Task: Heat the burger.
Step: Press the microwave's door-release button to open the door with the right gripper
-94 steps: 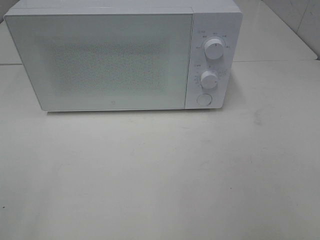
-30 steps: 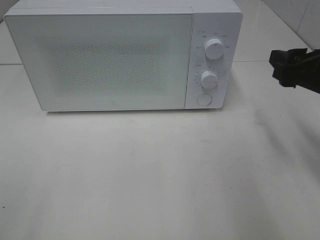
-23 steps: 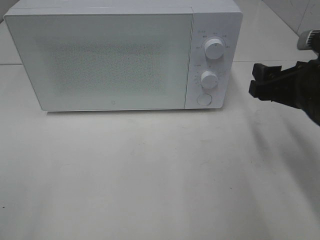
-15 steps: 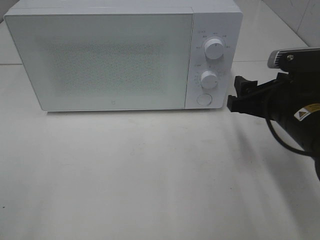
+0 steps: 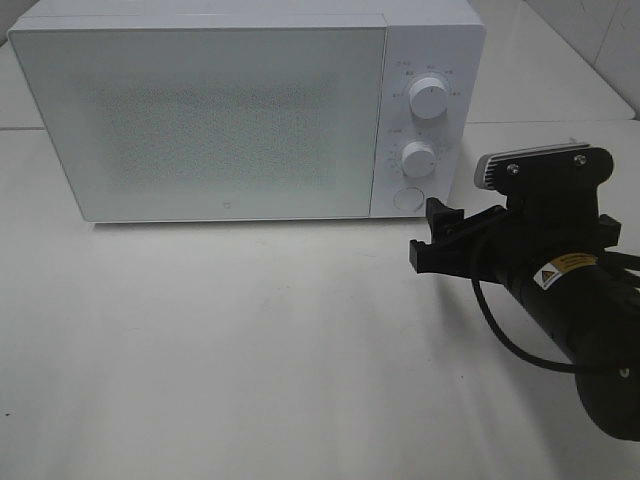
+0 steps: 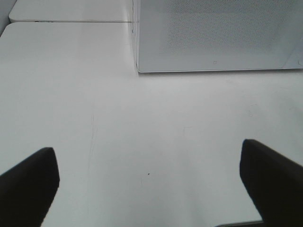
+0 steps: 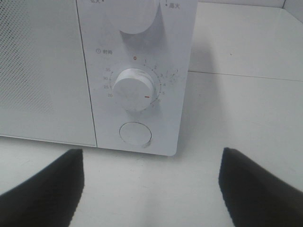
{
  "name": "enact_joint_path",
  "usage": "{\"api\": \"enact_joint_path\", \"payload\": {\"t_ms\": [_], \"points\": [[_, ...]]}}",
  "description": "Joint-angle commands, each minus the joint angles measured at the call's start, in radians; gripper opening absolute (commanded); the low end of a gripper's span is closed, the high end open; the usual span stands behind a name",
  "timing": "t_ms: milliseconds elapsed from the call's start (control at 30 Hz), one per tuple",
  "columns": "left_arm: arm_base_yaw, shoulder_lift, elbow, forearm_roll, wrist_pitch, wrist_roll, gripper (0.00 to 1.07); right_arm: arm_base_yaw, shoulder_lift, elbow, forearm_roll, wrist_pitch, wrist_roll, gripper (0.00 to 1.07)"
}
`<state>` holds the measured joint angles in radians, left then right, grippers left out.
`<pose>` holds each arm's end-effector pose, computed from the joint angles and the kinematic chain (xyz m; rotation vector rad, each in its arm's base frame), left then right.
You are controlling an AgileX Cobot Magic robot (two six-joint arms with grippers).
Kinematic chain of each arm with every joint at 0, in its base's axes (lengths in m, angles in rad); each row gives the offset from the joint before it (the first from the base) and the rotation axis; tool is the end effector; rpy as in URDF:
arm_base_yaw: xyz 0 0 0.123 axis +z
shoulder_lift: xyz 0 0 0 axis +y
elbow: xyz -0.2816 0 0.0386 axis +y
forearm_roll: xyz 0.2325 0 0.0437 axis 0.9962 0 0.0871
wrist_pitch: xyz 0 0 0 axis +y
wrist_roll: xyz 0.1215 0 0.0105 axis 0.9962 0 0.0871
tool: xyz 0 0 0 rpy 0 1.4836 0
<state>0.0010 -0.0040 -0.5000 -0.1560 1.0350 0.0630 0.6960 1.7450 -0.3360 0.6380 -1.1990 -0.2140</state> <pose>0.0101 -0.0163 0.2596 0.0674 2.0068 -0.1449 0.2481 0.1191 0.1507 -0.1413 1.7336 0.0247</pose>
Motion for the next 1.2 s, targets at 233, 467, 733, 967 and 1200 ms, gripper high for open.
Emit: {"api": "enact_joint_path", "payload": {"t_ms": [233,467,733,967,1200], "points": [[0.0,-0.023,0.004,-0.001,-0.009,-0.001,0.98,0.018,0.001,-0.007,0.024,-0.019,0.169,0.76],[0.0,-0.023,0.004,-0.001,-0.009,-0.001,0.98,0.018,0.001,-0.007,0.024,0.015,0.517,0.72],[0.0,-0.023,0.004,-0.001,-0.009,-0.001,0.98,0.018,0.001,-0.007,0.024,0.027,1.07,0.65],[0.0,-0.023,0.004,-0.001,-0.009,-0.001,0.98,0.018,0.001,-0.007,0.024,0.028,1.375,0.56],[0.0,-0.023,0.004,-0.001,-0.009,-0.001,0.98,0.018,0.001,-0.007,0.024,0.028,1.557,0.38]]}}
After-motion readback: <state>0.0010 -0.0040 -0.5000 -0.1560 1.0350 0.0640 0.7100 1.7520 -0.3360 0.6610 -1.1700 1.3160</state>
